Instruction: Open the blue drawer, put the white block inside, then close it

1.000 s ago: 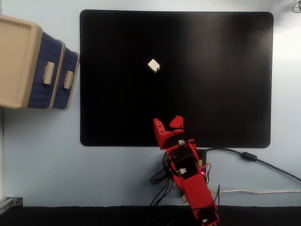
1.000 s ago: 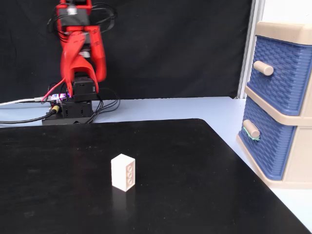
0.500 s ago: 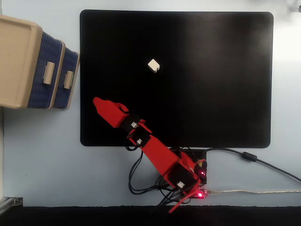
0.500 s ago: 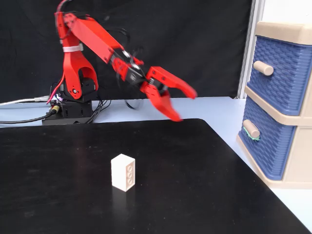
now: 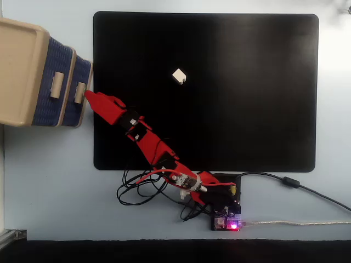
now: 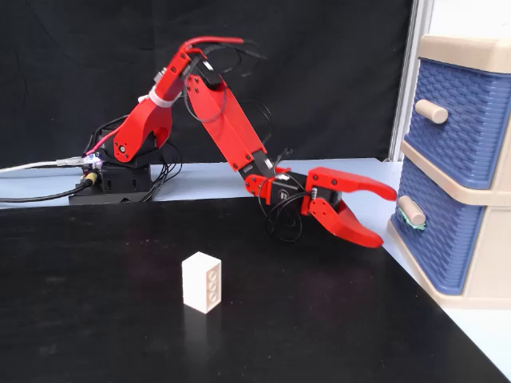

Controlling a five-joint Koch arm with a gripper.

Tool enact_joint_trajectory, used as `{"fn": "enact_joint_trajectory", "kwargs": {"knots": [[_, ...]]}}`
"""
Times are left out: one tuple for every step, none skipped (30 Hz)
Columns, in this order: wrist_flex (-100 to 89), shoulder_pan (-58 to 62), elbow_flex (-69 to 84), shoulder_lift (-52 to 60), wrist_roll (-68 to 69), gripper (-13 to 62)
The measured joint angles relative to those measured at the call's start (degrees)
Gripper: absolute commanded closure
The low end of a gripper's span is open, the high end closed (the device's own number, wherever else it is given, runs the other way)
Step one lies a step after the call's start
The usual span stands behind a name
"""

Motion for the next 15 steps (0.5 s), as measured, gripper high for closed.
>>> {"fn": "enact_joint_trajectory", "kwargs": {"knots": [[0.09, 0.0, -1.49, -0.79, 0.0, 18.3], [0.09, 0.0, -2.55, -1.49, 0.0, 18.3], [0.09, 0.0, -3.34, -1.67, 0.09, 18.3], [0.09, 0.0, -4.39, -2.11, 0.09, 18.4], [0.09, 0.0, -5.01, -2.37, 0.09, 18.4], [0.09, 0.0, -5.27, -2.55, 0.09, 18.4], [0.09, 0.0, -5.45, -2.55, 0.09, 18.5], [0.09, 0.0, -5.45, -2.55, 0.09, 18.5], [0.09, 0.0, -5.71, -2.55, 0.09, 18.5], [0.09, 0.0, -6.15, -2.55, 0.09, 19.0], [0.09, 0.0, -6.5, -2.55, 0.09, 21.0], [0.0, 0.0, -6.5, -2.55, 0.09, 23.5], [0.09, 0.0, -6.5, -2.55, 0.09, 26.1], [0.09, -0.18, -6.5, -2.55, 0.09, 28.6], [0.09, -0.44, -6.5, -2.55, 0.09, 30.7]]}}
